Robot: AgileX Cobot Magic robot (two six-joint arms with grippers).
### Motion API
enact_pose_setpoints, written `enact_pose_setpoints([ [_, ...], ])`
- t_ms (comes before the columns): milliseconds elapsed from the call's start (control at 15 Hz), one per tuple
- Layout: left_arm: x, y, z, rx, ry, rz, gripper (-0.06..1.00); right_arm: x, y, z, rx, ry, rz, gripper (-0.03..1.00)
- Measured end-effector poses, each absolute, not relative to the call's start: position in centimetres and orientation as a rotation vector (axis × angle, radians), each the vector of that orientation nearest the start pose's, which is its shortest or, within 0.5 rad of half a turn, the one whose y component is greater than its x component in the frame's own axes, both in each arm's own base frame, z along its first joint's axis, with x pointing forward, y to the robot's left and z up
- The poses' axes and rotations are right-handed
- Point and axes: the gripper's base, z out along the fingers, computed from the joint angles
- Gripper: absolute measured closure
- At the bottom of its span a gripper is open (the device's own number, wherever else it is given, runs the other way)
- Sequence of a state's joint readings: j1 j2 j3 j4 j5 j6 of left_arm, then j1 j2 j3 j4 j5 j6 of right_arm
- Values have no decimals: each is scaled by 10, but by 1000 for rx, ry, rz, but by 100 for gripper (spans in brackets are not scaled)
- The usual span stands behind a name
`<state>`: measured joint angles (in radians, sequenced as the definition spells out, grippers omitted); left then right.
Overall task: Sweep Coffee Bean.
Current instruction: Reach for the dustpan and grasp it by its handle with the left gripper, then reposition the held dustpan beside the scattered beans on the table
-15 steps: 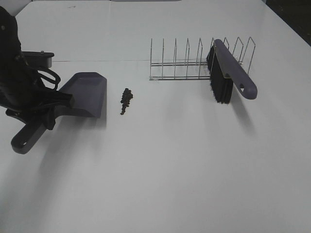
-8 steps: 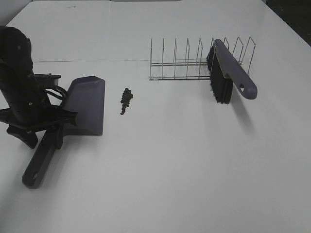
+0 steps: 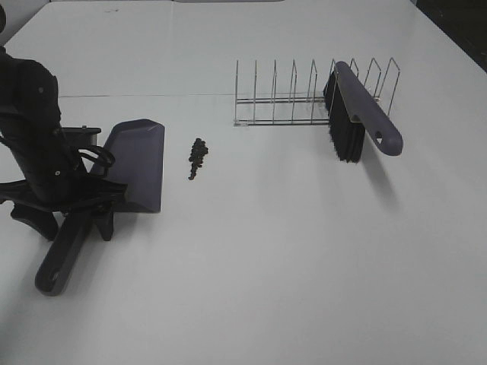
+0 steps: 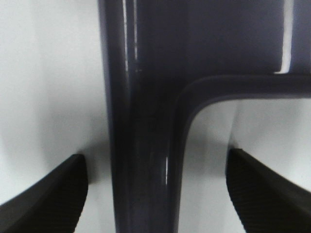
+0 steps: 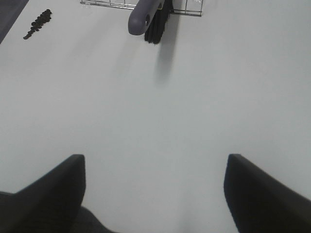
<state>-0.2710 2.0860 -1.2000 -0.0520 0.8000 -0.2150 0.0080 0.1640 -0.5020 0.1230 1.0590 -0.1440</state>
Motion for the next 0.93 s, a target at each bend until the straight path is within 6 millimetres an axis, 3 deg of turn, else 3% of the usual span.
enact_pose_setpoints([
  [133,349,-100,93,35,3166,-42,29,20,10,277,-160,2192,76,27],
  [200,350,-100,92,43,3164,-34,52,20,10,277,-160,2192,77,27],
  [267,350,-100,92,41,3164,-35,61,20,10,277,-160,2192,77,27],
  [533,351,-99,97,15,3141,-14,59,20,10,277,-160,2192,77,27],
  [800,350,-95,139,10,3020,-13,59,20,10,277,-160,2192,77,27],
  [933,350,-95,141,8,3024,-9,59,20,11,280,-159,2182,87,27],
])
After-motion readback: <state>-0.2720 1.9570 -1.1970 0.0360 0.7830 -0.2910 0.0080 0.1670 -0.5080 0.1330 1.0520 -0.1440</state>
